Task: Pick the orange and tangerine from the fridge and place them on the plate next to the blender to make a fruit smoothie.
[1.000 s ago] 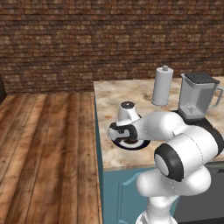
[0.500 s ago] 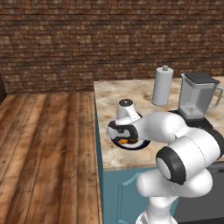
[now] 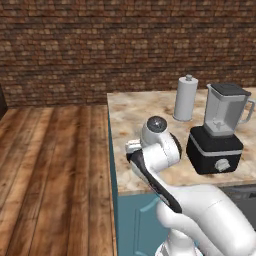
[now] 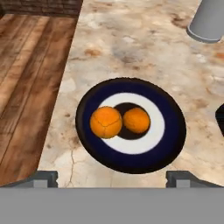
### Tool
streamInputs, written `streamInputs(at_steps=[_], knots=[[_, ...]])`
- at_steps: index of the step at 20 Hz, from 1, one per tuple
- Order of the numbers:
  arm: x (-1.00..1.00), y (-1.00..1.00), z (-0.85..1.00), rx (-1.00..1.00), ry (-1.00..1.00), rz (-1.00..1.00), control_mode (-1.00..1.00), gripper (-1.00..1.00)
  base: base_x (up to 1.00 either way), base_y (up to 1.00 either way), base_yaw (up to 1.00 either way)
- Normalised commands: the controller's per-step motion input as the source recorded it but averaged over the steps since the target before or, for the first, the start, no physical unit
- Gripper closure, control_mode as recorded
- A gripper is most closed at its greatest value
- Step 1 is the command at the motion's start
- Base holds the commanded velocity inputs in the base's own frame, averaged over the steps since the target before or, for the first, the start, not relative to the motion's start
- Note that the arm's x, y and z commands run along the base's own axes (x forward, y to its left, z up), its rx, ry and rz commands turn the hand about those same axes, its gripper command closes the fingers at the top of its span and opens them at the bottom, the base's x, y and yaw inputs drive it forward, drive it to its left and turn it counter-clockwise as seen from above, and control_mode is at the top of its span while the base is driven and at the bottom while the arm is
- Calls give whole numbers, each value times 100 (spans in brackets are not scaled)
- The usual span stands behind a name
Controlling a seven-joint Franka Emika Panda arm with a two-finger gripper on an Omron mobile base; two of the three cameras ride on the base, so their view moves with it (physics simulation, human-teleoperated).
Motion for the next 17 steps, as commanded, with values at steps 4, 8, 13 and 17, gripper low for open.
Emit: streamInputs(at_steps=[4,8,13,17], knots=[[-100,-8,98,1,-47,3,-100,-100,0,0,0],[-100,-30,78,6,-43,7,-100,-100,0,0,0],[-100,-49,83,9,-34,4,-100,-100,0,0,0],[-89,-66,68,13,-11,11,-100,-100,0,0,0]])
